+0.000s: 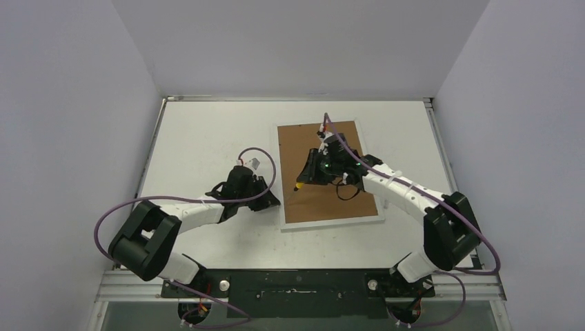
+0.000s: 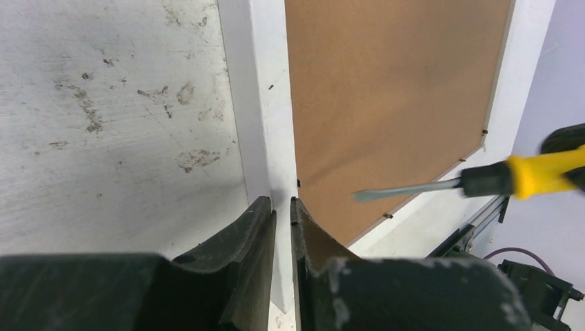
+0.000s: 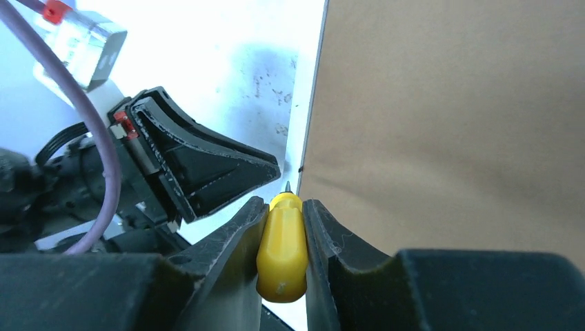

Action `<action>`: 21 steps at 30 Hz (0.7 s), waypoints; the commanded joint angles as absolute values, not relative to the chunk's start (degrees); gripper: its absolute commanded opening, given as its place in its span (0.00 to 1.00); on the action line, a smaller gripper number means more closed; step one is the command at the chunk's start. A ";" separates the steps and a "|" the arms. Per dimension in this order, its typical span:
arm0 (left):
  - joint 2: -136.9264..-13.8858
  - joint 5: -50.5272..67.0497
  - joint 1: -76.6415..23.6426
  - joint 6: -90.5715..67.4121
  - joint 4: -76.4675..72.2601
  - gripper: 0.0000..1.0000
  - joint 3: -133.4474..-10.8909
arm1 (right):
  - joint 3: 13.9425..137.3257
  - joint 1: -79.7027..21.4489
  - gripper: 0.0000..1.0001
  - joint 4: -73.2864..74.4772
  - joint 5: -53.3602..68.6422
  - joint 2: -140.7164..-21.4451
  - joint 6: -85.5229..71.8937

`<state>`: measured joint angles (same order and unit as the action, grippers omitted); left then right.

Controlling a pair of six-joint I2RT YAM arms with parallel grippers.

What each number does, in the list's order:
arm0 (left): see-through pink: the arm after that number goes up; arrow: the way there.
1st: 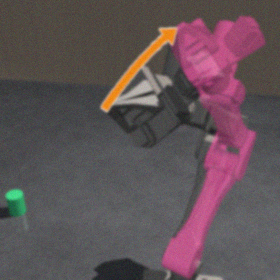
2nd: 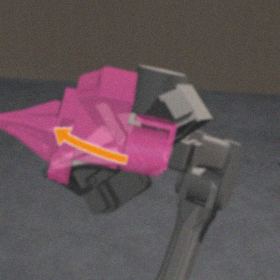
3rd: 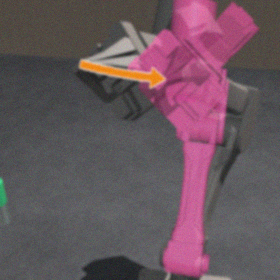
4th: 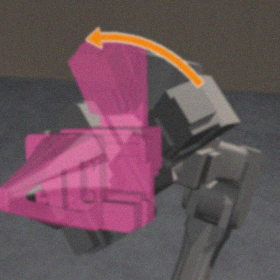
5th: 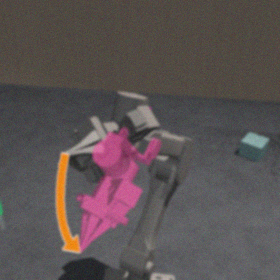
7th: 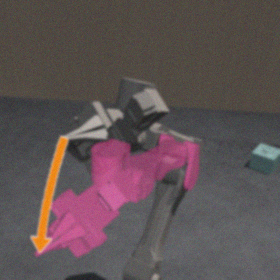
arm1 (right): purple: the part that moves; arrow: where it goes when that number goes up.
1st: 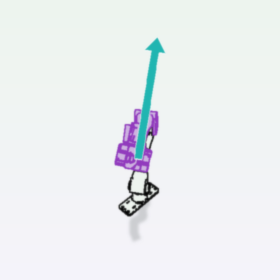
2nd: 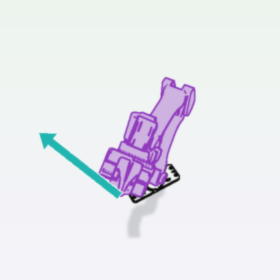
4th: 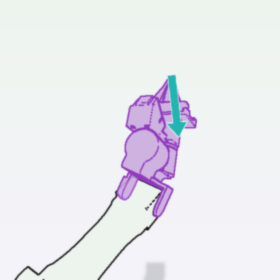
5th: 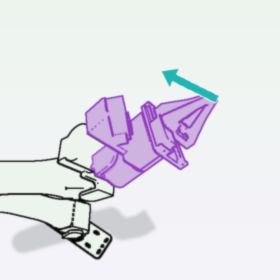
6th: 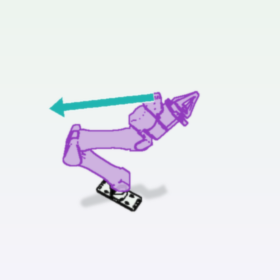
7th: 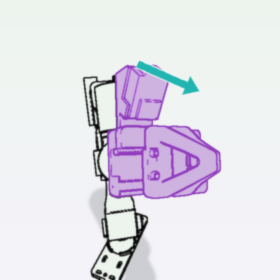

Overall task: Take the photo out of the frame
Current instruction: Release the photo frame item from the photo frame.

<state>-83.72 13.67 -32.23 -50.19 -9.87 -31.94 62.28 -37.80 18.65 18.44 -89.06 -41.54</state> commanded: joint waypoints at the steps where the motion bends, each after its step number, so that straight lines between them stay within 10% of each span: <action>1: -79.72 14.36 -30.55 -47.16 -6.39 0.14 -35.93 | 58.43 -30.43 0.05 12.70 29.61 -80.98 -42.21; 12: -83.34 9.22 -27.75 -40.16 -1.45 0.61 -47.01 | 51.40 -13.05 0.05 -5.75 42.67 -82.64 -45.90; 21: -94.81 2.25 -26.72 -35.19 3.80 0.63 -60.67 | 47.97 -11.81 0.05 -16.88 38.17 -84.46 -50.42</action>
